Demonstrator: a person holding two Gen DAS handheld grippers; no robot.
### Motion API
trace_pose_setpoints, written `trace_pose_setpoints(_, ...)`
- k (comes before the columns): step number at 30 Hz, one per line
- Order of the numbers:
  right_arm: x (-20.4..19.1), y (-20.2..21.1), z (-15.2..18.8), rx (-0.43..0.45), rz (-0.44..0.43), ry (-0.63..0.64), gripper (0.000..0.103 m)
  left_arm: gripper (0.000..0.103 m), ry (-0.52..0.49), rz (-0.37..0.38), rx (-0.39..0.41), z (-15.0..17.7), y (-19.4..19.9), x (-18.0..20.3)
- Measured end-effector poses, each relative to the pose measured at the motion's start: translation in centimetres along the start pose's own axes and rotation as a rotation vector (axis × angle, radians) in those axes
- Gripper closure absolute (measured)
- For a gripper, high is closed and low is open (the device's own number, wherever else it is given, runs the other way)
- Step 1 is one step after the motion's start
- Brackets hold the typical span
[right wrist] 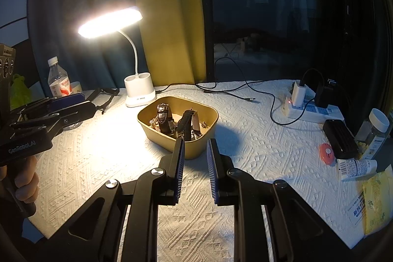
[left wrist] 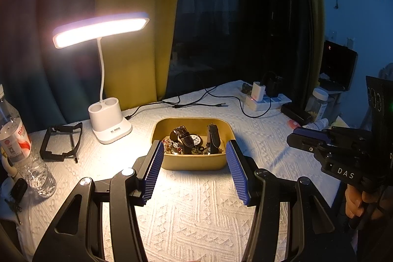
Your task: Organize jewelry
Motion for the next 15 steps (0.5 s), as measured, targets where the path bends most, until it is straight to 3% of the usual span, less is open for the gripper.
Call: trace_pose_setpoints(15,0.05,-0.27,0.07,-0.003,0.000,0.000,0.085,0.047,0.004,0.003,0.004,0.02,-0.10,-0.21)
Point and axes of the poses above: each gripper's, at about its wrist camera, not at the fingertips, and y roughly against the way its jaws point, x to its right, z to its underside, the point moved 10 cm from there along -y, roughly the way its jaws point, and after that the axes turned 9 degrees about y, right-handed, at the moved point
